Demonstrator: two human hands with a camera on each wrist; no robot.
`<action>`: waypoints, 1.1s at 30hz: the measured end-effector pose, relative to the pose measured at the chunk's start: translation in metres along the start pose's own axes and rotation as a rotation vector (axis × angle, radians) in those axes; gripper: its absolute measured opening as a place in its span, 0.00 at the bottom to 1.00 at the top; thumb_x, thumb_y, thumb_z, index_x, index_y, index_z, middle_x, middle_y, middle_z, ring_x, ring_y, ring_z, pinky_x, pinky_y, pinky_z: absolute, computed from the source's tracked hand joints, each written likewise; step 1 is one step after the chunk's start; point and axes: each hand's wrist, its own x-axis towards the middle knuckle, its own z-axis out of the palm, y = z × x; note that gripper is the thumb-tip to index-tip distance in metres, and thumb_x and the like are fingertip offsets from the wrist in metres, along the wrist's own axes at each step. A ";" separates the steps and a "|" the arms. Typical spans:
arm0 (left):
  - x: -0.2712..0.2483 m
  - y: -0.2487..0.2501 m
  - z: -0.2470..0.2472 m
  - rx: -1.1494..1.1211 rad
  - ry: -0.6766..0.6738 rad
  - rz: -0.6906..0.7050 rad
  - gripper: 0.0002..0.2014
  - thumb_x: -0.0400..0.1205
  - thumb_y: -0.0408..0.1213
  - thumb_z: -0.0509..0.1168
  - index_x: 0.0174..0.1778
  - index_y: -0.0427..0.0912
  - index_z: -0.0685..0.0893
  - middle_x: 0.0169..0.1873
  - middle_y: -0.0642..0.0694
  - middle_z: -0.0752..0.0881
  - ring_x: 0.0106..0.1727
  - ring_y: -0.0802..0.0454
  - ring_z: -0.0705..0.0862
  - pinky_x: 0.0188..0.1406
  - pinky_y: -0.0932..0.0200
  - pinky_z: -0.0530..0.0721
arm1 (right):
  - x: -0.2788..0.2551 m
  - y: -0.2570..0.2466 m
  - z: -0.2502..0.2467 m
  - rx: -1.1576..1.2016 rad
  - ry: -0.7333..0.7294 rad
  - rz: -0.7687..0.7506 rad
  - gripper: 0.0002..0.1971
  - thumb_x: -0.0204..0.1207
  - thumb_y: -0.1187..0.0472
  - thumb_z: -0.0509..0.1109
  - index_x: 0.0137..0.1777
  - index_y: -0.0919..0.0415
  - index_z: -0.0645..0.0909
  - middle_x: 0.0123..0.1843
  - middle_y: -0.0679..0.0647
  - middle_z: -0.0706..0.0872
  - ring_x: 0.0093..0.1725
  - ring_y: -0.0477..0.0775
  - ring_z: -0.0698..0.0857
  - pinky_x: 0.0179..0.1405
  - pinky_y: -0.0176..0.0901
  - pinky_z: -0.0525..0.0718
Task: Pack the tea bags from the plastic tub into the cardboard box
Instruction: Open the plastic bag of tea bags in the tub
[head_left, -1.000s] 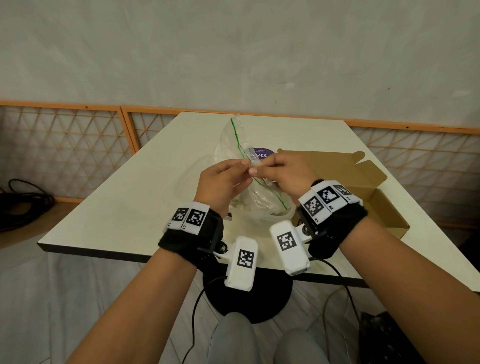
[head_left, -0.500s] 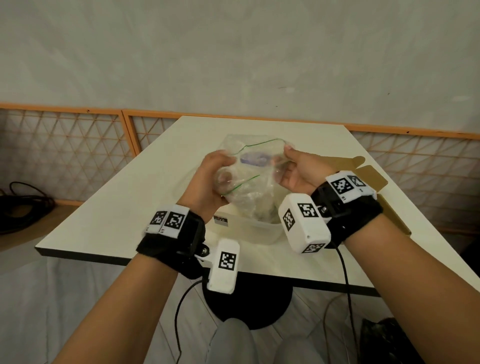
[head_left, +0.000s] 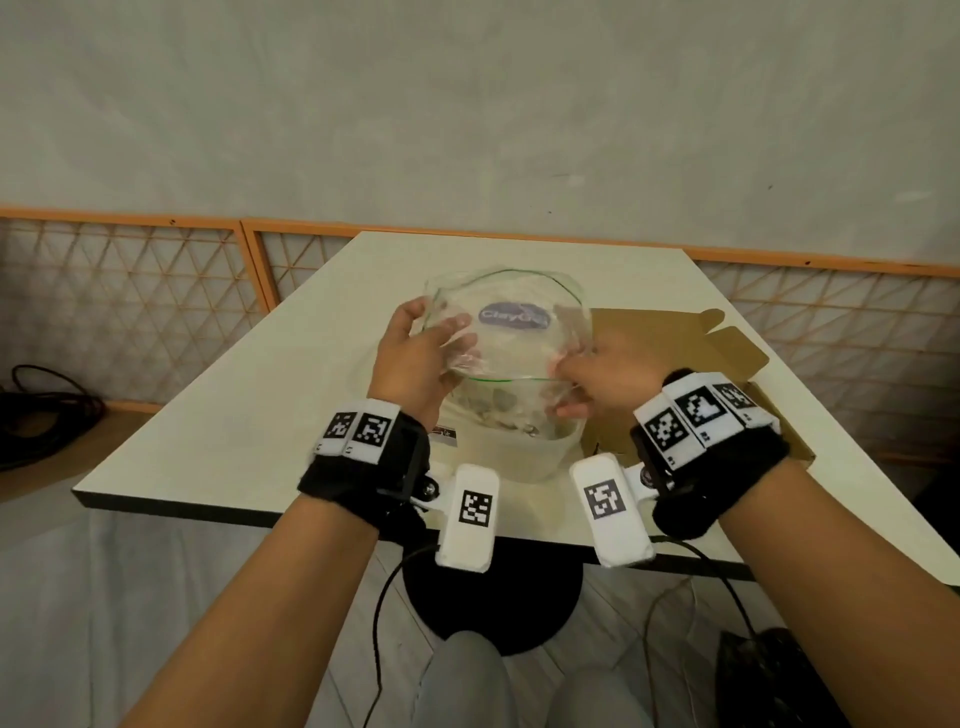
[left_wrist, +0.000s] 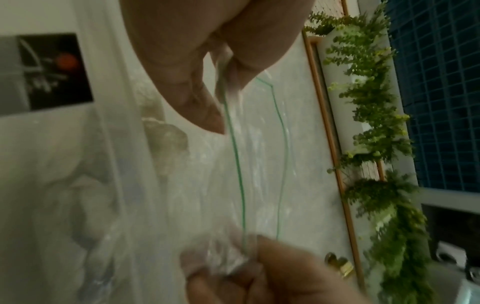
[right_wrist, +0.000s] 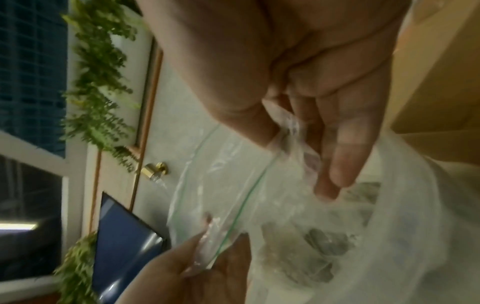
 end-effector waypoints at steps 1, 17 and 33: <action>-0.001 0.004 -0.003 -0.034 -0.037 -0.043 0.10 0.82 0.23 0.58 0.50 0.43 0.76 0.40 0.46 0.86 0.37 0.52 0.86 0.35 0.59 0.83 | 0.002 -0.001 -0.003 0.111 0.050 0.013 0.02 0.80 0.68 0.63 0.47 0.63 0.76 0.56 0.64 0.85 0.36 0.53 0.87 0.28 0.40 0.87; -0.002 0.014 -0.001 0.409 -0.015 0.034 0.10 0.77 0.48 0.71 0.42 0.48 0.78 0.26 0.50 0.78 0.26 0.51 0.77 0.29 0.60 0.80 | 0.017 -0.024 0.013 0.589 -0.054 0.179 0.14 0.72 0.45 0.66 0.43 0.57 0.80 0.36 0.52 0.81 0.38 0.53 0.75 0.50 0.45 0.73; -0.001 0.012 -0.001 -0.253 -0.142 -0.344 0.15 0.87 0.37 0.54 0.45 0.37 0.85 0.36 0.44 0.88 0.36 0.49 0.88 0.29 0.56 0.88 | 0.011 0.001 -0.010 0.508 -0.053 0.101 0.07 0.80 0.60 0.65 0.55 0.61 0.75 0.46 0.56 0.83 0.43 0.54 0.84 0.33 0.44 0.88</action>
